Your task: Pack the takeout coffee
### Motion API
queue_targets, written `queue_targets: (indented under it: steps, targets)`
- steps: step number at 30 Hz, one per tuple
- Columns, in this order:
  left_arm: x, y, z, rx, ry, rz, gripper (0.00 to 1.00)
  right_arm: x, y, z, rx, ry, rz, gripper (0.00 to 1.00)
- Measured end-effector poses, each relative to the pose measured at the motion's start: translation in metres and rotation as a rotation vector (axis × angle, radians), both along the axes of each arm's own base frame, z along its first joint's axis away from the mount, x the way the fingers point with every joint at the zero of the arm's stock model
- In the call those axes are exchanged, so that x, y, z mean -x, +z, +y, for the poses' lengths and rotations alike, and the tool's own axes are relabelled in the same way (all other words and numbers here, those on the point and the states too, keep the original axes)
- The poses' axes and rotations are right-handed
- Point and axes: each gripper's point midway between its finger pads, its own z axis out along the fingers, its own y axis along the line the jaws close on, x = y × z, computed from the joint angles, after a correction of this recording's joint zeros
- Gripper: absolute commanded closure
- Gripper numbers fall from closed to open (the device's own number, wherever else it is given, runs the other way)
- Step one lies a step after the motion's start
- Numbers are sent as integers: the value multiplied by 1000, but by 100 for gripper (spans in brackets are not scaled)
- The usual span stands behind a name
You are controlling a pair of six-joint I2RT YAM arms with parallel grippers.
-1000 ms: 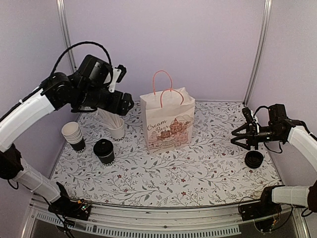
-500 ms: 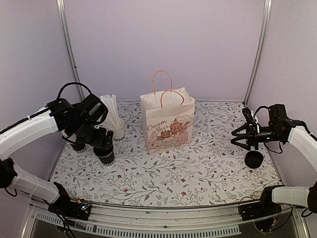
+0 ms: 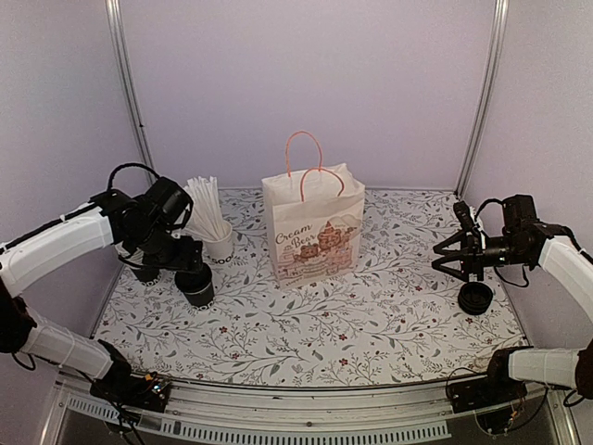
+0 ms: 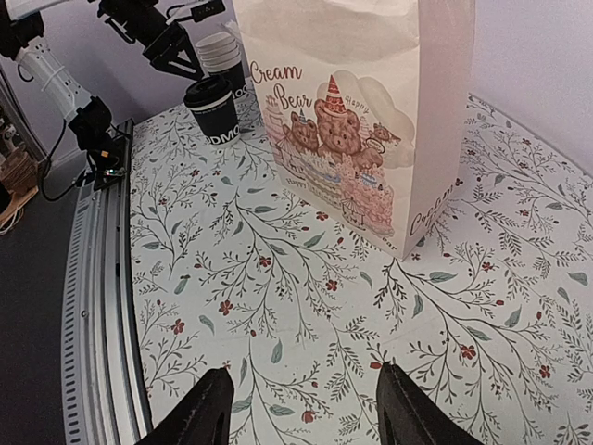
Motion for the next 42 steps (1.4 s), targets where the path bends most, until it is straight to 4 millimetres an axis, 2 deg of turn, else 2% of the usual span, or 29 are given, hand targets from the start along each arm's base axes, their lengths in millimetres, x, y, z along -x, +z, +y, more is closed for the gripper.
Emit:
queue_targets:
  steps: [8, 17, 21, 24, 29, 42]
  targets:
    - [-11, -23, -5, -16, -14, 57, 16, 0, 0, 0, 1, 1, -2, 44]
    - [-18, -24, -13, 7, -29, 47, 16, 0, 0, 0, 2, 1, -2, 44]
    - [-18, -21, -12, 2, -26, 50, 11, 0, 0, 0, 2, 1, -2, 44]
    - [-18, -14, -11, 8, -18, 39, 8, 0, 0, 0, 2, 1, -3, 44]
    - [-19, 1, -14, 29, -12, 8, 8, 0, 0, 0, 2, 3, -3, 44]
    - [-12, -14, -12, 2, 2, 65, 17, 1, 0, 1, 2, 8, -4, 44]
